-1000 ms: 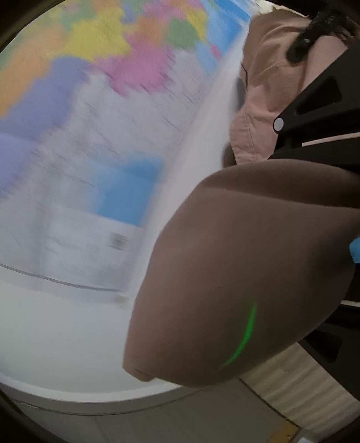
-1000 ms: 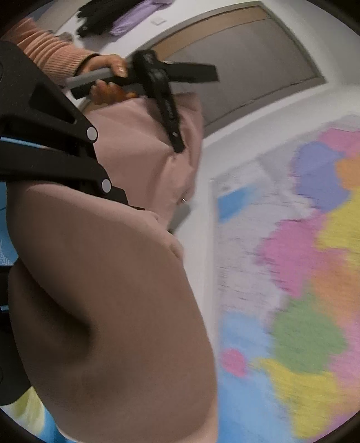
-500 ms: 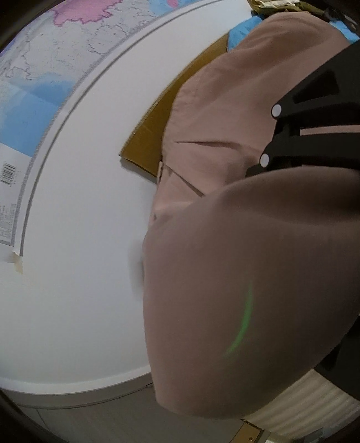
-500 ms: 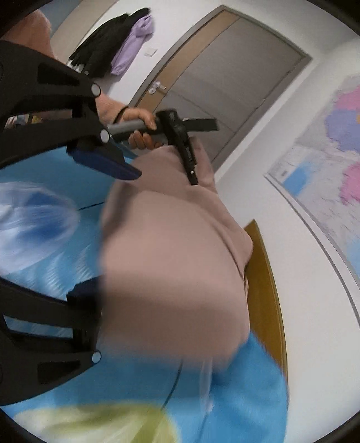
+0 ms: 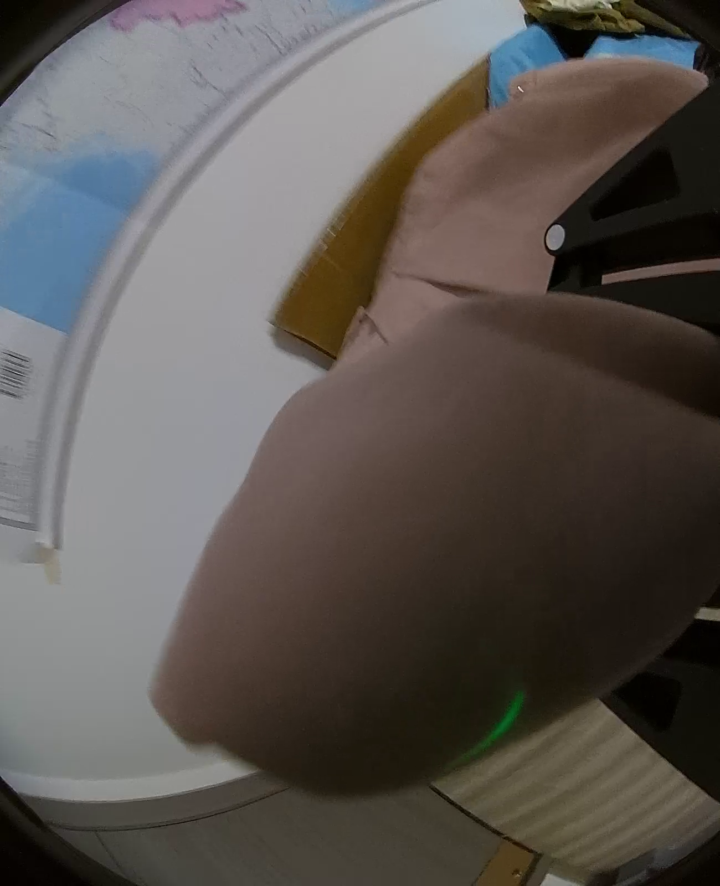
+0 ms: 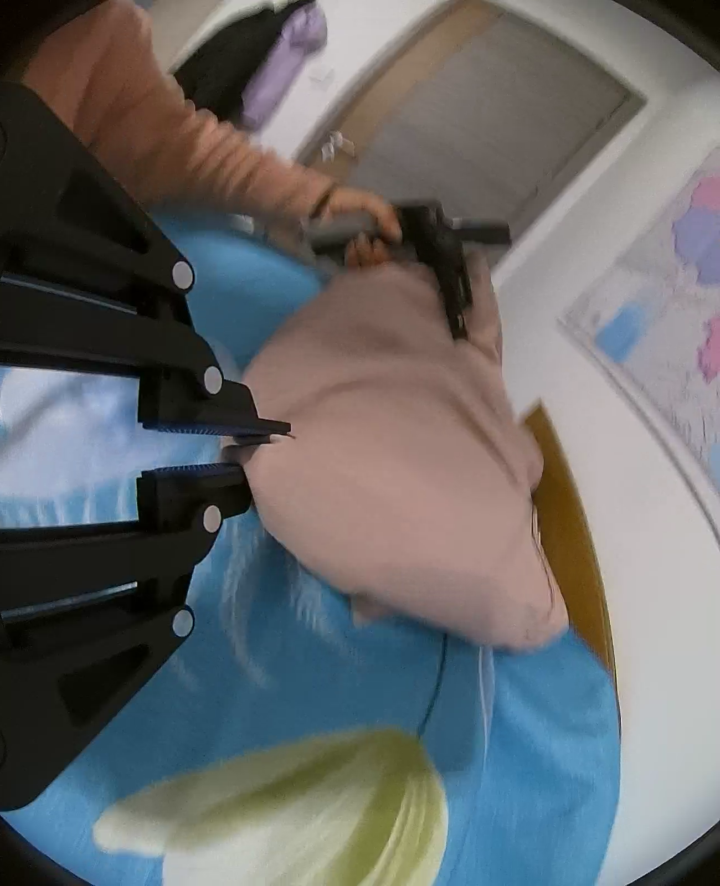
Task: Fold large clothes
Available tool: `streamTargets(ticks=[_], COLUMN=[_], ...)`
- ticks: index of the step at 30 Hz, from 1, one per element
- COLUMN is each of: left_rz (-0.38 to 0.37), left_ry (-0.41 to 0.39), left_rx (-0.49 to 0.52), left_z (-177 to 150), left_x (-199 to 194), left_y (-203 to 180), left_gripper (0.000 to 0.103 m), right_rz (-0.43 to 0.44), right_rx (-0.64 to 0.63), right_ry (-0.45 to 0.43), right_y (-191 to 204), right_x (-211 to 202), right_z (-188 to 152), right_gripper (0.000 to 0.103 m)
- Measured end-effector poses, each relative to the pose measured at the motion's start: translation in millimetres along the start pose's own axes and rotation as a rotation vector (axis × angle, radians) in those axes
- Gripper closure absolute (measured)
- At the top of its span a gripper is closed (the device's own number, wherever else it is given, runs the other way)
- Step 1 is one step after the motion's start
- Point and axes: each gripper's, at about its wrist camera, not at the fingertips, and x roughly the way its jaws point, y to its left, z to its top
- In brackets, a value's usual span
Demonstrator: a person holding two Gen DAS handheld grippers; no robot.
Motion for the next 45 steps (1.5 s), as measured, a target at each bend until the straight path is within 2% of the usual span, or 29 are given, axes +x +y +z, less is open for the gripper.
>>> streamTargets(ticks=[2,3,5,10,14,15,16,17,18,22,27,29,32,37,43,45], left_rz=[0.042,0.048,0.057,0.125,0.148,0.153,0.156,0.152,0.149,0.157,0.038,-0.008,-0.066,-0.078,-0.092,-0.086], left_ry=[-0.001,-0.001,-0.001,-0.020,-0.051,-0.059,-0.067,-0.073,-0.077,-0.123,-0.121,-0.106,-0.087,-0.089,-0.133,-0.141], left_rx=[0.021,0.027,0.055,0.164,0.210,0.211,0.209,0.206,0.205,0.232,0.255,0.271,0.266,0.273,0.312,0.331], left_z=[-8.1,-11.0,-17.5,-37.1,-55.4,-58.4,-61.3,-64.8,-66.4,-75.4,-82.7,-88.7,-92.7,-102.3,-131.7,-138.1], left_x=[1.2,0.0,-5.7,-27.0,-54.1,-59.2,-65.1,-70.3,-75.5,-89.0,-90.9,-84.9,-73.7,-66.8,-95.1,-98.2], left_y=[0.4,1.5,2.6,-2.4,-7.1,-7.9,-8.7,-10.1,-2.2,-15.5,-38.2,-47.9,-59.9,-82.4,-102.1,-109.6], left_gripper=[0.057,0.054,0.044,0.025,0.024,0.024,0.022,0.021,0.021,0.021,0.021,0.021,0.021,0.021,0.019,0.018], right_rz=[-0.011,-0.024,-0.072,-0.155,-0.246,-0.247,-0.243,-0.249,-0.250,-0.252,-0.336,-0.320,-0.327,-0.299,-0.243,-0.253], right_rx=[0.023,0.020,0.009,-0.037,-0.087,-0.108,-0.138,-0.151,-0.178,-0.217,-0.177,-0.132,-0.143,-0.158,-0.230,-0.261], right_ry=[-0.009,-0.008,-0.012,-0.080,-0.178,-0.186,-0.194,-0.201,-0.196,-0.123,-0.049,-0.030,-0.032,-0.069,-0.107,-0.107], right_y=[-6.1,-6.0,-4.1,2.8,17.4,21.7,29.3,34.3,41.6,50.1,27.3,13.2,12.5,22.8,45.3,50.4], right_x=[-6.6,-8.7,-10.8,-30.9,-49.5,-48.5,-47.0,-43.9,-36.5,8.6,45.0,47.5,43.6,23.0,7.1,7.6], right_z=[-2.9,-3.2,-2.8,2.1,12.4,17.4,22.6,26.2,32.3,52.2,52.7,48.5,45.4,41.5,25.6,19.3], right_gripper=[0.084,0.081,0.065,0.063,0.063,0.061,0.055,0.053,0.053,0.053,0.058,0.058,0.060,0.057,0.053,0.053])
